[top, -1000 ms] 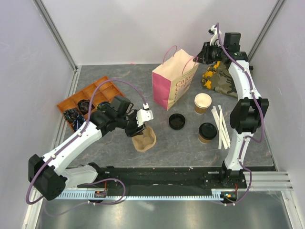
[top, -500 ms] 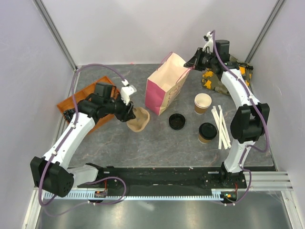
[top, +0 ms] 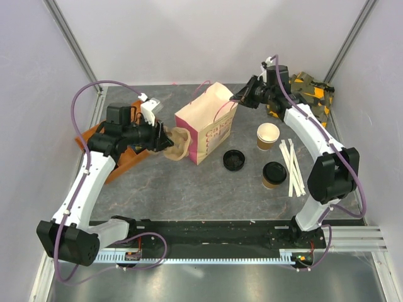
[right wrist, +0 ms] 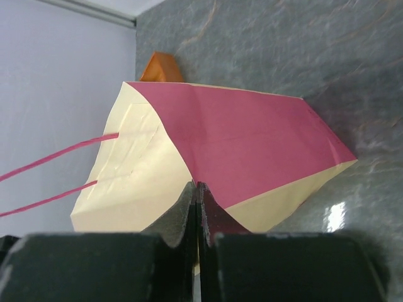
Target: Pack the takeout coffee
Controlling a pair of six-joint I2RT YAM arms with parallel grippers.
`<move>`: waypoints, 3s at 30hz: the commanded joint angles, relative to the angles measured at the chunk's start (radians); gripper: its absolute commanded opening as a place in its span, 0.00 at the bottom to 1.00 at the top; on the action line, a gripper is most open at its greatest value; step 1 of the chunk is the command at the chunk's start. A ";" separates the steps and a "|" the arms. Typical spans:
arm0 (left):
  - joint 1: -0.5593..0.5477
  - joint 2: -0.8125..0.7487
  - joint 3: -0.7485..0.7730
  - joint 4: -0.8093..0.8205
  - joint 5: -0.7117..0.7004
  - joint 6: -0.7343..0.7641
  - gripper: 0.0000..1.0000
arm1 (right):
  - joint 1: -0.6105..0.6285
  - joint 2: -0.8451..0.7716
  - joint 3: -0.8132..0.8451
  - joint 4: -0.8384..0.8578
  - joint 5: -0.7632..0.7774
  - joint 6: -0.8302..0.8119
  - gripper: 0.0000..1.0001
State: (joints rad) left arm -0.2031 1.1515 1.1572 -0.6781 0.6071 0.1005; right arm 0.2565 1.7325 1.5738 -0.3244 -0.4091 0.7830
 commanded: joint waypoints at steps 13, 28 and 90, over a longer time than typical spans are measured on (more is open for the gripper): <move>0.088 -0.062 0.013 0.078 0.062 -0.176 0.36 | 0.059 -0.146 -0.130 -0.084 -0.095 0.079 0.09; 0.137 -0.142 -0.031 0.098 0.100 -0.231 0.36 | -0.075 0.010 0.323 -0.136 -0.384 -0.603 0.81; 0.200 -0.234 0.168 0.189 0.077 -0.228 0.34 | 0.452 0.081 0.403 -0.264 0.265 -0.952 0.00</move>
State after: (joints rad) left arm -0.0078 0.9092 1.2381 -0.5613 0.6891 -0.2161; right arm 0.6697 1.8656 1.9827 -0.6048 -0.2867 -0.3141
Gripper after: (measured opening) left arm 0.486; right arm 0.012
